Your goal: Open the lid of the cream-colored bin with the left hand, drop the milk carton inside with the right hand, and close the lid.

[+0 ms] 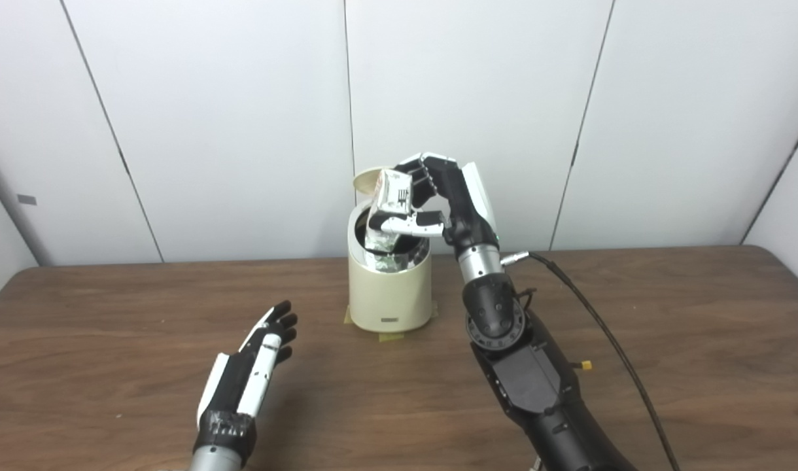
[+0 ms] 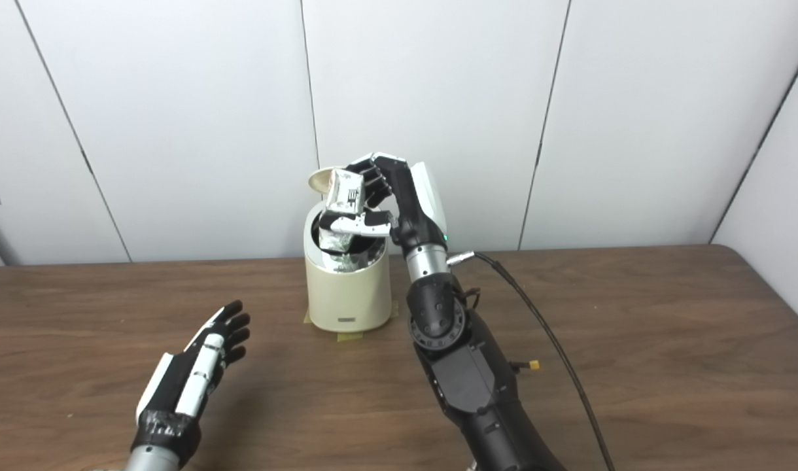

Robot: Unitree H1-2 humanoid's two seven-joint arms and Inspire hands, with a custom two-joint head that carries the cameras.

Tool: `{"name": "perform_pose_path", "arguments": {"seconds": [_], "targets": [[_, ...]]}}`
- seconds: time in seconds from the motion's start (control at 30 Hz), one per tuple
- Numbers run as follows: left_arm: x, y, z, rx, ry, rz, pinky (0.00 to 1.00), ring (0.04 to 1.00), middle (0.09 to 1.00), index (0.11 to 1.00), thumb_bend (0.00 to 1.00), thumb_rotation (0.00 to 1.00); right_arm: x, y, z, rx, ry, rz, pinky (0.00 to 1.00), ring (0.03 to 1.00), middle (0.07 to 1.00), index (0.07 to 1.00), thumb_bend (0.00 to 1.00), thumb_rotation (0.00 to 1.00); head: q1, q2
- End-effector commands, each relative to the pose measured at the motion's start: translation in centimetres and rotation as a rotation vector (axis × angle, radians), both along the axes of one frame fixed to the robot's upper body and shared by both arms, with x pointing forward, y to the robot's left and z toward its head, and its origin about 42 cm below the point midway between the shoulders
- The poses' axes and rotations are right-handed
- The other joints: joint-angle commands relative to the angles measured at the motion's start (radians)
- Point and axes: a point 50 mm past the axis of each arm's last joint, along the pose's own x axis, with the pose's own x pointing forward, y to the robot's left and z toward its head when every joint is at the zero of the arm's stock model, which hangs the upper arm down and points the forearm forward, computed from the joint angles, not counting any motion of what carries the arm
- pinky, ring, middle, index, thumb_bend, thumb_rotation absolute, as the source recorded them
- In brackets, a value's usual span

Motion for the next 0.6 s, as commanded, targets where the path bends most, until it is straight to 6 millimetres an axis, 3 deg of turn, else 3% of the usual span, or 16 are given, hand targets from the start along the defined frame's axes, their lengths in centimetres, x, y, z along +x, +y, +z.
{"name": "perform_pose_path", "arguments": {"seconds": [0.0, 0.57], "targets": [[0.4, 0.0, 2.3, -0.006, -0.099, -0.011, 0.90, 0.920, 0.920, 0.936, 0.37, 0.89, 0.1, 0.2, 3.2, 0.009, -0.134, 0.024, 0.39, 0.443, 0.500, 0.470, 0.52, 0.00, 0.004, 0.004], [0.2, 1.1, 2.3, 0.008, -0.099, -0.007, 0.92, 0.925, 0.925, 0.931, 0.39, 0.87, -0.2, -1.1, 1.8, -0.065, -0.098, 0.007, 0.43, 0.440, 0.525, 0.473, 0.52, 0.00, -0.006, 0.014]]}}
